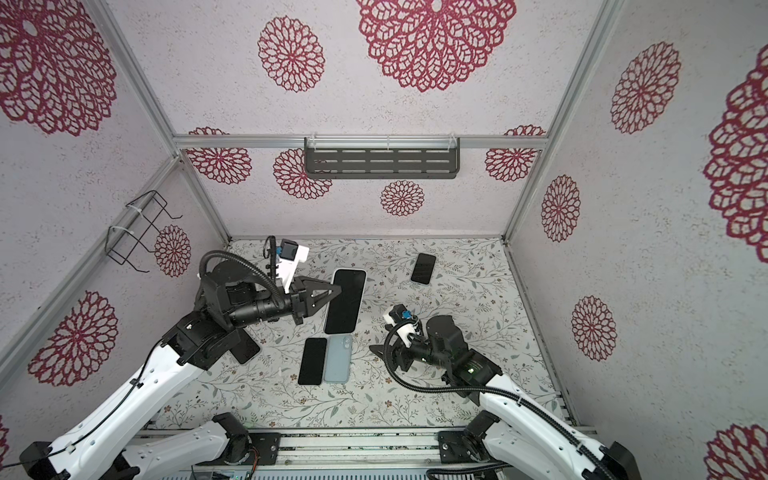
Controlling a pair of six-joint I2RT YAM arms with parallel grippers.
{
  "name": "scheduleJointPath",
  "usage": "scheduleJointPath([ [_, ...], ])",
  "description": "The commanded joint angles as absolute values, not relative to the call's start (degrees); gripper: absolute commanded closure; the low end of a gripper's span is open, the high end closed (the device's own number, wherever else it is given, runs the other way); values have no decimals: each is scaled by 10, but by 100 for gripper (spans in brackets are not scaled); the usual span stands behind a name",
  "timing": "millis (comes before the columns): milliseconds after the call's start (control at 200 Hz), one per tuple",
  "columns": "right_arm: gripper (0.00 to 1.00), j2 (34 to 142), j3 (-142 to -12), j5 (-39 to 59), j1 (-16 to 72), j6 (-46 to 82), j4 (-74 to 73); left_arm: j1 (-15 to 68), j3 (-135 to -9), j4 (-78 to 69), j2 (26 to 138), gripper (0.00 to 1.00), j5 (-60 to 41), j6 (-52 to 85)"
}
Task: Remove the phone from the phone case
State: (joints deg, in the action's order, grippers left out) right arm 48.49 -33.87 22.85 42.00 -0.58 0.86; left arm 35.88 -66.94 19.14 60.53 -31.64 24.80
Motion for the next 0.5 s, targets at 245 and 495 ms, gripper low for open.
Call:
scheduleJointPath([
  [245,36,492,-396,347,425,-101,10,351,-609,44,608,100,-449,245],
  [495,47,496,-410,397,425,-108,11,349,-596,15,610,100,-449,251],
])
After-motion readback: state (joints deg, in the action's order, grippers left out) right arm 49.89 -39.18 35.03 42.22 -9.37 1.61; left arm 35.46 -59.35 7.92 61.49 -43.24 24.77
